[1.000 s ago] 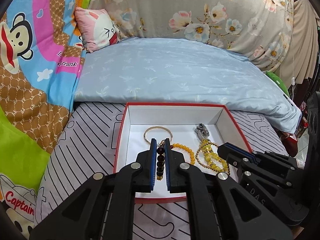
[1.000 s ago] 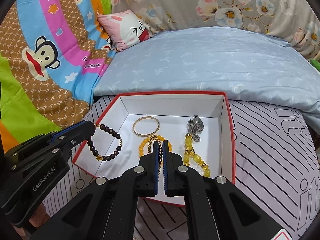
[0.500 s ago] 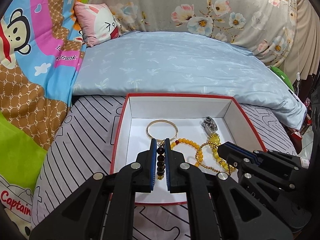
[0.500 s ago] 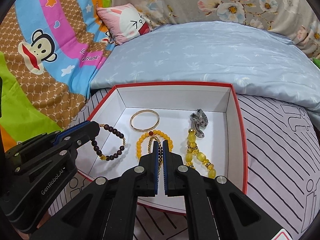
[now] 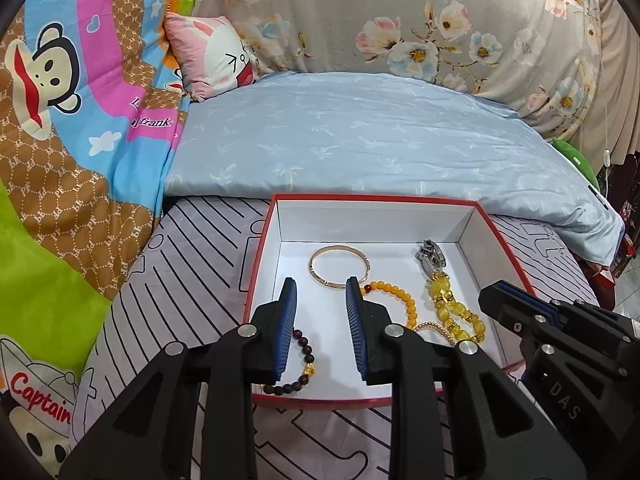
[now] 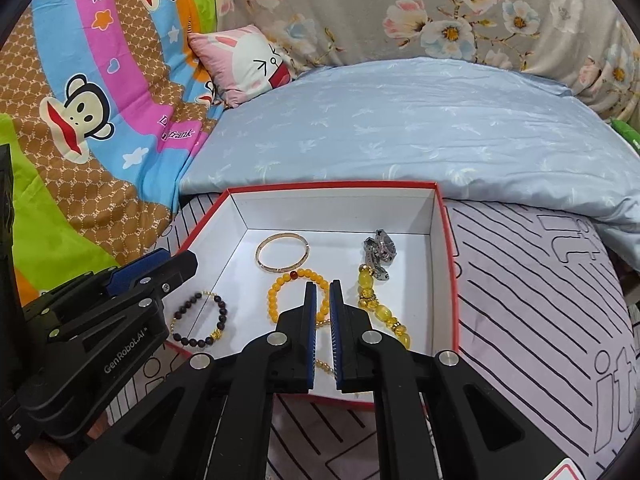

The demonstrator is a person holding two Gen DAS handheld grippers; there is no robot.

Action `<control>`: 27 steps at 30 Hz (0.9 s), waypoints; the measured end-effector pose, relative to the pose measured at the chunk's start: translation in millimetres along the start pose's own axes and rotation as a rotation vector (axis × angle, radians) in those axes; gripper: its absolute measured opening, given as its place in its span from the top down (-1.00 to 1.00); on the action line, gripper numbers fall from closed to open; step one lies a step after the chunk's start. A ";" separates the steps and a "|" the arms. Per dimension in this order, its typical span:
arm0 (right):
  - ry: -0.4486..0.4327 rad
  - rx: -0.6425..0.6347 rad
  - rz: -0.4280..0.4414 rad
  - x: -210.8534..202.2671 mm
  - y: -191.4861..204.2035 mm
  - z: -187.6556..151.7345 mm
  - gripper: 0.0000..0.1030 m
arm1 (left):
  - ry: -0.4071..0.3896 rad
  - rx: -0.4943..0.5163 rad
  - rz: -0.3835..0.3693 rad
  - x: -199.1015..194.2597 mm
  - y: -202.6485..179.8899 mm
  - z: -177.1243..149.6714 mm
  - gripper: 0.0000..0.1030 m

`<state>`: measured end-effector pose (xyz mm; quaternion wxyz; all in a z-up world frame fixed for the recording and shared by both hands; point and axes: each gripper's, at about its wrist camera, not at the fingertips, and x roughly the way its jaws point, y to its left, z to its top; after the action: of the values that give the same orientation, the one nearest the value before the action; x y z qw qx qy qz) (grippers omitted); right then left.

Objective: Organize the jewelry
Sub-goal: 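Withdraw both tools toward the red bead bracelet and silver pendants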

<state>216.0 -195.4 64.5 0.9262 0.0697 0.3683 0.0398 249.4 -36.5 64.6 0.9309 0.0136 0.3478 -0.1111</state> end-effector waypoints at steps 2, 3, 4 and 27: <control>-0.008 0.010 0.005 -8.6 -2.2 -1.7 0.84 | -0.007 0.005 0.003 -8.6 0.2 -1.5 0.53; -0.013 0.011 0.005 -13.1 -3.0 -2.8 0.84 | -0.010 0.007 0.004 -11.5 0.0 -1.5 0.53; -0.020 0.010 0.002 -19.4 -3.7 -4.9 0.84 | -0.017 0.011 0.007 -16.9 0.0 -3.0 0.52; 0.129 0.016 0.017 -88.4 -7.5 -142.9 0.84 | 0.122 -0.033 -0.055 -80.8 4.8 -122.7 0.45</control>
<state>53.7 -199.6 20.5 0.8996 0.0777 0.4269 0.0488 112.1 -3.3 23.9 0.9047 -0.0047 0.4058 -0.1297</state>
